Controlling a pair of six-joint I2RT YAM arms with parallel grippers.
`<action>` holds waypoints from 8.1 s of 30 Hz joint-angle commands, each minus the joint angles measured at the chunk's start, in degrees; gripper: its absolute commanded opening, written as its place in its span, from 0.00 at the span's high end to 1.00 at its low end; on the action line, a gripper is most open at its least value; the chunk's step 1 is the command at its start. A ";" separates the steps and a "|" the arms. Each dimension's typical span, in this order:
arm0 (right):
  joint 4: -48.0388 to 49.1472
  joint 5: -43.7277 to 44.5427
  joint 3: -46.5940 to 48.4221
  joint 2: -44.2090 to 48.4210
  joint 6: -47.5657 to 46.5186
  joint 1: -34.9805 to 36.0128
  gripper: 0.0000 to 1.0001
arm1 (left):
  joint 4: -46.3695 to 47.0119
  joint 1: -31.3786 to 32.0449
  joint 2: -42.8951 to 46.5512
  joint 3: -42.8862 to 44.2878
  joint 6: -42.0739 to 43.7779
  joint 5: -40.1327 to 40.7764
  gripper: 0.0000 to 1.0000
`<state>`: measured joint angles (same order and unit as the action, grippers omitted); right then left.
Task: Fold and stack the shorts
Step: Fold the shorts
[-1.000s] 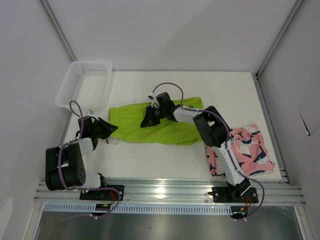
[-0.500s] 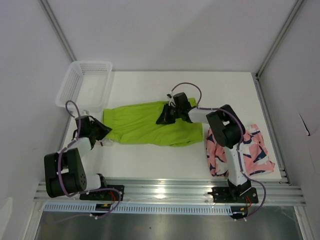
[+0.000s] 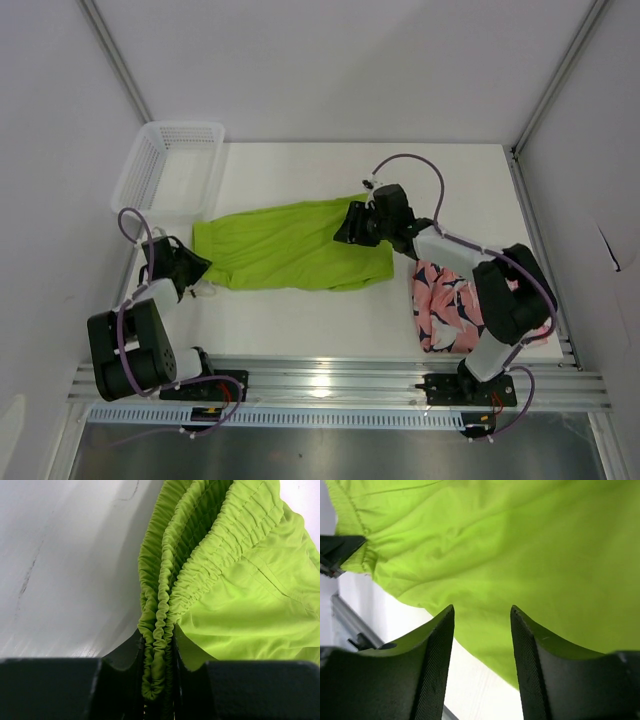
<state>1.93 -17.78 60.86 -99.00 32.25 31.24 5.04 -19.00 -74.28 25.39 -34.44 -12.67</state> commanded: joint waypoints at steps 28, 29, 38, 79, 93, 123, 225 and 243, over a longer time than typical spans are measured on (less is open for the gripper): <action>-17.85 1.88 -10.68 14.01 -10.89 -9.18 0.37 | 4.01 -3.23 -0.07 -3.06 1.04 -1.22 0.99; -17.76 1.70 -10.68 14.01 -11.24 -9.10 0.38 | 4.01 -3.23 -0.07 -2.89 1.04 -1.31 0.99; -15.82 0.38 -10.50 11.55 -12.30 -7.87 0.49 | 4.10 -3.14 0.01 -2.98 1.13 -1.31 0.99; -14.69 2.15 7.23 3.30 -6.32 -16.92 0.60 | 5.77 -4.81 -1.83 -3.59 0.86 -3.86 1.00; 3.60 -5.59 22.89 -20.17 -1.67 -17.27 0.49 | 6.83 -4.81 -2.01 -4.03 1.12 -4.91 1.00; 8.08 -10.61 30.90 -29.85 3.95 -20.78 1.00 | 7.27 -4.81 -2.54 -3.85 1.30 -5.44 1.00; 29.18 17.78 -7.68 -8.93 13.46 14.45 0.86 | -27.01 23.14 25.85 11.17 -2.66 11.61 0.98; 25.93 23.58 -9.10 -13.41 13.98 22.98 0.91 | -29.99 23.14 26.73 17.59 3.93 9.94 0.99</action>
<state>28.47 3.88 49.95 -110.10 46.46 51.94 -25.02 3.66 -48.36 38.00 -33.54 -2.13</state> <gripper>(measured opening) 0.093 0.223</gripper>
